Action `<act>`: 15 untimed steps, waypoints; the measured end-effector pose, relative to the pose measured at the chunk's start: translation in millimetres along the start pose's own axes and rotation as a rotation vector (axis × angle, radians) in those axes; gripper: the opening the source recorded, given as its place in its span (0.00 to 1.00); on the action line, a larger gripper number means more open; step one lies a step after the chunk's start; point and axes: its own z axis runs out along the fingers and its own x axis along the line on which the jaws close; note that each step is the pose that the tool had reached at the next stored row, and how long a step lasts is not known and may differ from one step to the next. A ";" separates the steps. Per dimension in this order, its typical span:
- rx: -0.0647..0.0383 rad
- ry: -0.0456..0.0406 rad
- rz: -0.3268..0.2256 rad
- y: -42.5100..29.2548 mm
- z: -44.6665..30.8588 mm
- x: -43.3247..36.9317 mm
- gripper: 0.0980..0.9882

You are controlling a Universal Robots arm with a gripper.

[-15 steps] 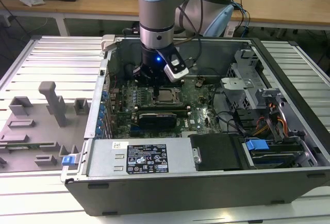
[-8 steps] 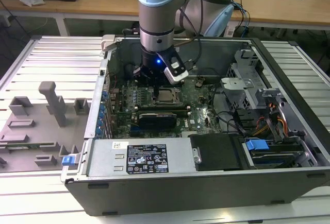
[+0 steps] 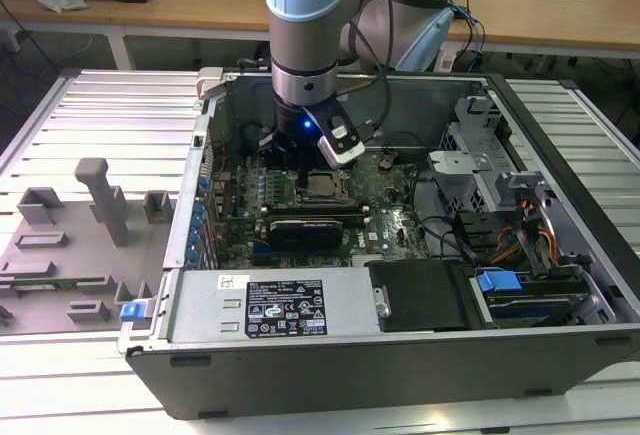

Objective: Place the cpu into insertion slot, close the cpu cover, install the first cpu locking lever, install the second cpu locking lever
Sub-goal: 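Close the cpu cover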

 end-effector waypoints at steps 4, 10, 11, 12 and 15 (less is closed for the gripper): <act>0.000 -0.0001 0.000 -0.8 0.4 -1.2 0.01; -0.001 -0.0009 0.000 -0.5 -1.2 -1.6 0.01; 0.000 -0.0004 0.000 -0.4 -2.7 -1.6 0.01; 0.000 -0.0003 0.000 -0.3 -3.7 -1.6 0.01; 0.000 -0.0002 0.000 -0.1 -4.8 -1.2 0.01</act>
